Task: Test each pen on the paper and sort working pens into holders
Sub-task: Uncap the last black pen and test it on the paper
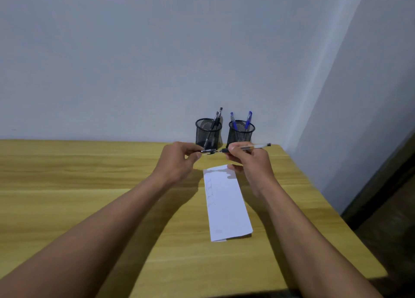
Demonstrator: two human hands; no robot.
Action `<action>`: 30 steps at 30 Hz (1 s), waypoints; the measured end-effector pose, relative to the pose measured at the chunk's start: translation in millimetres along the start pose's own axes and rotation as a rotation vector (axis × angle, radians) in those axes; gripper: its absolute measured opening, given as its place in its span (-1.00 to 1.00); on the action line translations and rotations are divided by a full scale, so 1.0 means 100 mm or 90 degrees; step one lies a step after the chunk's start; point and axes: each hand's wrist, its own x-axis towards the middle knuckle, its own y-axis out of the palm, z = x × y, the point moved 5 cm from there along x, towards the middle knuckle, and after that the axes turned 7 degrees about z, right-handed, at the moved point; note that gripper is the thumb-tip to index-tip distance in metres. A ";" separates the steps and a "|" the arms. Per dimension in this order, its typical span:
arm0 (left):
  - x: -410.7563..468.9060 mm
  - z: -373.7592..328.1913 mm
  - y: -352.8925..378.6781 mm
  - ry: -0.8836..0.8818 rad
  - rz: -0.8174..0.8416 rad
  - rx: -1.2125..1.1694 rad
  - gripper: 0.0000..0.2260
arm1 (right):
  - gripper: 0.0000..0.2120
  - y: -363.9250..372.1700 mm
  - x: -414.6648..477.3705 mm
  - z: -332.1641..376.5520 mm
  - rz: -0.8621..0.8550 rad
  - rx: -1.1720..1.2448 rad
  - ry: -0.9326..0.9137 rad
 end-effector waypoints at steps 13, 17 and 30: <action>-0.20 -0.49 -0.28 0.025 0.029 -0.108 -0.87 | -0.97 0.08 -0.25 0.41 0.066 0.075 -0.015; -0.22 -0.56 -0.29 0.014 0.046 -0.195 -0.88 | -0.98 0.10 -0.29 0.50 0.079 0.109 -0.011; -0.34 -0.73 -0.32 -0.035 0.062 -0.408 -0.88 | -0.96 0.12 -0.41 0.62 0.103 0.145 -0.016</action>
